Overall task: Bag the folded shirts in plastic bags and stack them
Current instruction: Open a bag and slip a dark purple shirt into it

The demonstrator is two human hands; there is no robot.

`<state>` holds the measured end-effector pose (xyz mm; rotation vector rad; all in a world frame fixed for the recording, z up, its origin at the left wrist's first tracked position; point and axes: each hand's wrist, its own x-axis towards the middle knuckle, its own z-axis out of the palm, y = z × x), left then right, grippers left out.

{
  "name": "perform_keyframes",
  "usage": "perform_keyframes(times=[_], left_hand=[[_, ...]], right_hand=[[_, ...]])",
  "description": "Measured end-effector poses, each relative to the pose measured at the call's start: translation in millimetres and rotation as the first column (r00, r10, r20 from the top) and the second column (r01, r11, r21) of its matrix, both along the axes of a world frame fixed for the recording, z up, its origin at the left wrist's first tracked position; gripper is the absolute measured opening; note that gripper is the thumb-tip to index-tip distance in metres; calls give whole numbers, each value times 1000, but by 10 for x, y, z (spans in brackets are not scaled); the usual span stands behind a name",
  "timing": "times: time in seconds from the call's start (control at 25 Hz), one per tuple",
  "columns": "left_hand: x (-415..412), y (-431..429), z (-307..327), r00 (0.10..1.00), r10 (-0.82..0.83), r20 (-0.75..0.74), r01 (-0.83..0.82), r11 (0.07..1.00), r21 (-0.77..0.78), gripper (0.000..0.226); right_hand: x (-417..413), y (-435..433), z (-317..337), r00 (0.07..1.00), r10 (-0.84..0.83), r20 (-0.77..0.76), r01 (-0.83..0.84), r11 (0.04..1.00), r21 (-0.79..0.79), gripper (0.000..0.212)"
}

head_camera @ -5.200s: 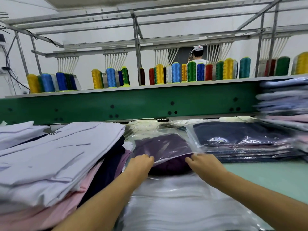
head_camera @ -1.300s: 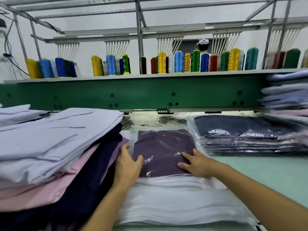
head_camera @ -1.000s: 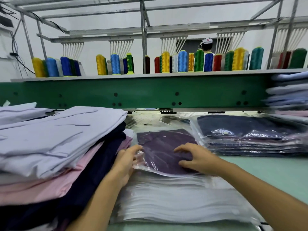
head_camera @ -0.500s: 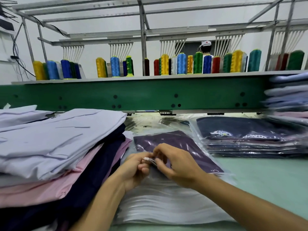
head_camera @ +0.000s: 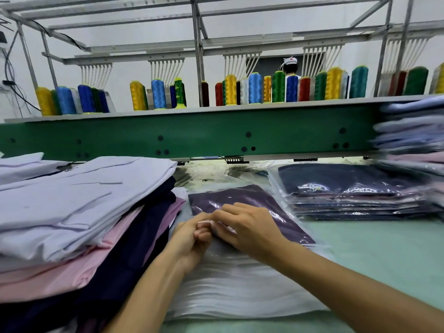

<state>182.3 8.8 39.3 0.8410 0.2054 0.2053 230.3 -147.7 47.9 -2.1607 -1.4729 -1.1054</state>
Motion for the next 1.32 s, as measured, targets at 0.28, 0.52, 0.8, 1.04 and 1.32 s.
perform_keyframes(times=[0.28, 0.52, 0.8, 1.04, 1.32], left_hand=[[18, 86, -7, 982, 177, 62, -171, 981, -93, 26], [45, 229, -20, 980, 177, 97, -146, 953, -265, 30], [50, 250, -19, 980, 158, 118, -118, 949, -292, 28], [43, 222, -25, 976, 187, 108, -157, 957, -243, 31], [30, 209, -16, 979, 166, 121, -140, 970, -198, 19]], right_hand=[[278, -257, 68, 986, -40, -162, 30, 998, -63, 11], [644, -711, 135, 921, -116, -373, 78, 990, -114, 9], [938, -1108, 177, 877, -221, -427, 200, 975, -93, 16], [1017, -1204, 174, 870, -218, -441, 218, 975, -52, 19], [985, -1235, 214, 845, -285, -453, 279, 957, -80, 22]])
